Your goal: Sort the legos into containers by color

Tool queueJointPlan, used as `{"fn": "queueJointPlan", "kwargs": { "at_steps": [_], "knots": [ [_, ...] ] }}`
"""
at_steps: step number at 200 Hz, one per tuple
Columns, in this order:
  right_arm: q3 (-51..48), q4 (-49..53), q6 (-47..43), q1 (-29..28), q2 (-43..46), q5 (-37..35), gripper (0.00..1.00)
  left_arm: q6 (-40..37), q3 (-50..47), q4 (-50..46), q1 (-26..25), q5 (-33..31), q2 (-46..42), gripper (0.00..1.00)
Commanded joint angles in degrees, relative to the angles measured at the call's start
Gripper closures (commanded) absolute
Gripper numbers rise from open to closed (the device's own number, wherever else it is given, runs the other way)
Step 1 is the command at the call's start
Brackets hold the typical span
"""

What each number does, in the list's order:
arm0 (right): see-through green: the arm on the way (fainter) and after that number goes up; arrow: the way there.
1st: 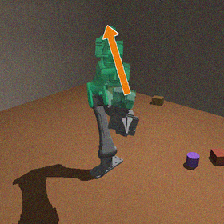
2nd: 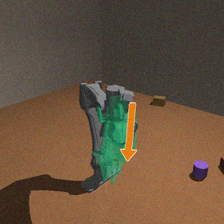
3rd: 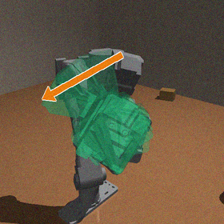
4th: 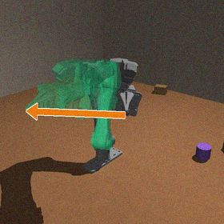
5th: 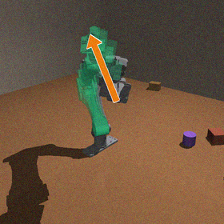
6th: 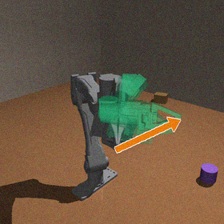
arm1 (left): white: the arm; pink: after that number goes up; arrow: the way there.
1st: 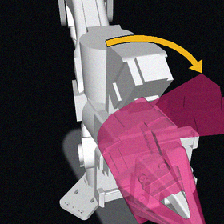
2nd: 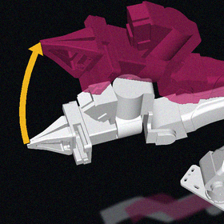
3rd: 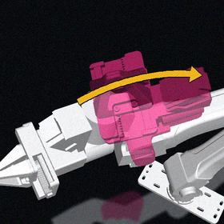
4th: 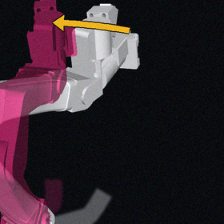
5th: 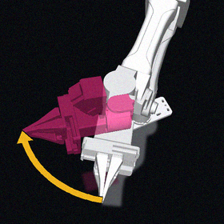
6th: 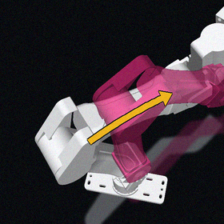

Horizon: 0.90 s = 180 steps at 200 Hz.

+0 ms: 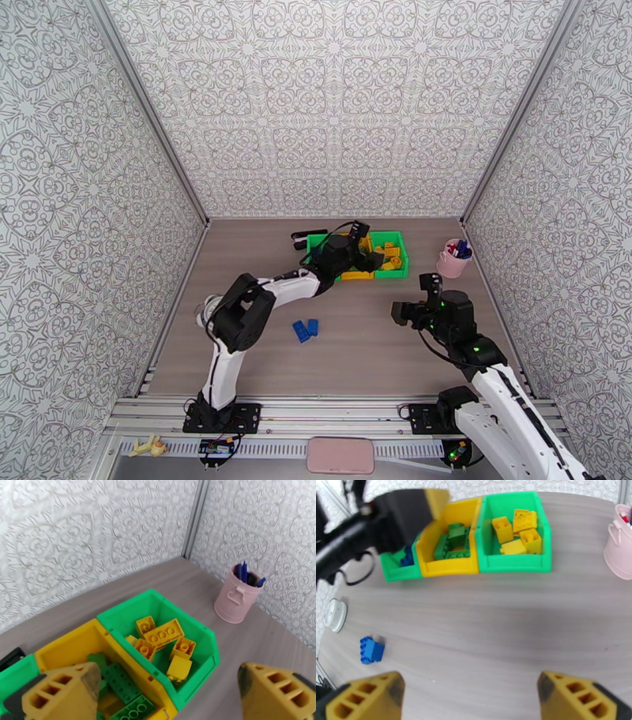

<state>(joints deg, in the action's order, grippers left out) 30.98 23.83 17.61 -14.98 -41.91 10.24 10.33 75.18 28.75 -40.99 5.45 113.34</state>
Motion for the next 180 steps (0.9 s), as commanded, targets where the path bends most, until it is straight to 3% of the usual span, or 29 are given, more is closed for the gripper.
{"fn": "queueJointPlan", "kwargs": {
  "at_steps": [1,45,78,128,180],
  "knots": [
    [-0.75,-1.19,1.13,-2.37,-1.31,0.61,0.07,-0.33,-8.99,3.78,-0.23,-6.27,-6.9,0.02],
    [-0.38,-6.23,3.91,-10.77,-7.36,-3.17,0.06,1.98,-25.04,-2.19,-0.92,-17.98,-22.02,0.0],
    [2.69,-10.63,6.3,-18.34,-16.3,-8.33,0.06,3.78,-34.6,-7.02,-1.32,-21.87,-33.09,0.0],
    [13.43,-13.82,7.32,-30.15,-35.22,-16.1,0.04,10.11,-45.8,-20.51,1.33,-24.62,-49.58,0.0],
    [30.5,-8.2,12.32,-40.55,-55.56,-24.56,0.02,22.6,-49.92,-37.24,5.79,-31.49,-63.52,0.0]
  ]
}}
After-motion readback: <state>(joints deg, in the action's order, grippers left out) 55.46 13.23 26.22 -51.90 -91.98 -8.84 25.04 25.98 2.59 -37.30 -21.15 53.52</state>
